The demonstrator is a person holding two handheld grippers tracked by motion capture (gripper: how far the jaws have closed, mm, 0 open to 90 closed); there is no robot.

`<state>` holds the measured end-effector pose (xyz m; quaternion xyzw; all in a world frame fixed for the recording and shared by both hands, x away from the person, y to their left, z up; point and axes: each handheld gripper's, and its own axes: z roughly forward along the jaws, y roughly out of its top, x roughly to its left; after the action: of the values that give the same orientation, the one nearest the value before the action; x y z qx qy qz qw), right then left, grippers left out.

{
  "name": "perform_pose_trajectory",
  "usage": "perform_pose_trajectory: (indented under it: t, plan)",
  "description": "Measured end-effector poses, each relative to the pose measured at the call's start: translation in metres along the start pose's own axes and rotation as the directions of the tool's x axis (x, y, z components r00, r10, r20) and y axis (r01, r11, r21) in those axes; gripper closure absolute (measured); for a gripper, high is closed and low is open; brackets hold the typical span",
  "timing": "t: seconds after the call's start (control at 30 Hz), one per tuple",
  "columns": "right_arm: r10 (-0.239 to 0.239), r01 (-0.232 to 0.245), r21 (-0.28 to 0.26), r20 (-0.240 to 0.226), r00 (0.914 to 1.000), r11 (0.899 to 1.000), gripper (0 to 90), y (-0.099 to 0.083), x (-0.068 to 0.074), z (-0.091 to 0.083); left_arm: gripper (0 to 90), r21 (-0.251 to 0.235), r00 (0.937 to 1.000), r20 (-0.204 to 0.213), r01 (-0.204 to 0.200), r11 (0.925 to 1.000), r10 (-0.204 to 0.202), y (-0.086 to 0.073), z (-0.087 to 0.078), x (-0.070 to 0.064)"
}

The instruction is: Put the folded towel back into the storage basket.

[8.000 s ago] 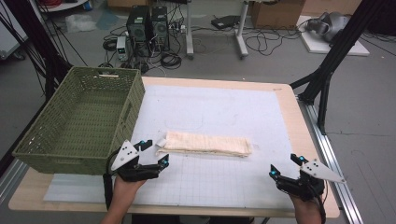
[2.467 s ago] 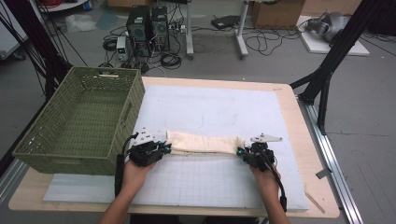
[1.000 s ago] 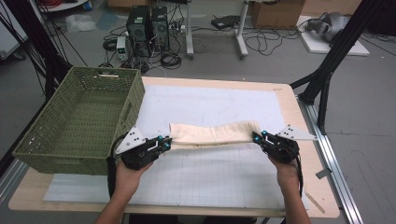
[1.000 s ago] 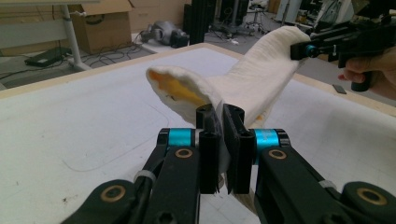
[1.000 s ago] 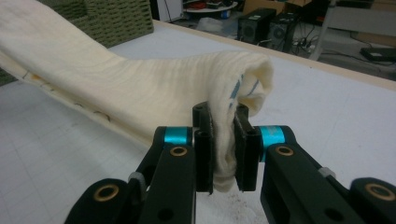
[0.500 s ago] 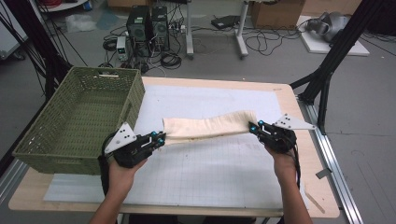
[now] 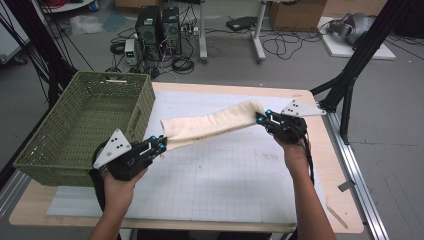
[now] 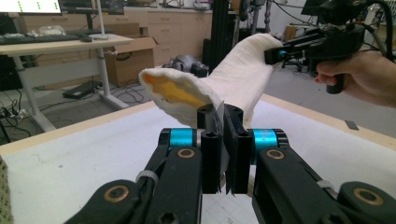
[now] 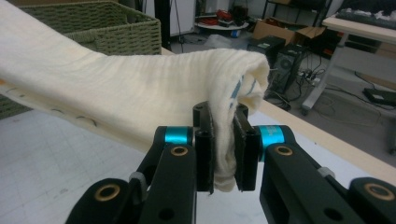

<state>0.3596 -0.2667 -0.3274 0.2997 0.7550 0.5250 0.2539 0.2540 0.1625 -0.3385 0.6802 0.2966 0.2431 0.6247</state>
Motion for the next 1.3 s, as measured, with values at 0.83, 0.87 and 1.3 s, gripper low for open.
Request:
perform_pose_trajectory:
  t: [0.83,0.87,1.3]
  plan:
    - [-0.08,0.079,-0.011,-0.083,0.9933,0.997,81.2,0.069,0.019,0.089,86.1,-0.079,0.9943,-0.106,-0.001,0.9969,-0.007,0.012,-0.051,0.015]
    - [-0.084,0.083,-0.009,-0.086,0.9928,0.996,81.2,0.071,0.02,0.092,86.1,-0.08,0.9939,-0.11,0.0,0.9968,-0.008,0.012,-0.053,0.016]
    - [-0.1,0.096,-0.03,-0.137,0.9855,0.995,81.2,0.096,0.037,0.14,86.1,-0.103,0.9847,-0.174,-0.002,0.9947,-0.016,0.015,-0.077,0.027]
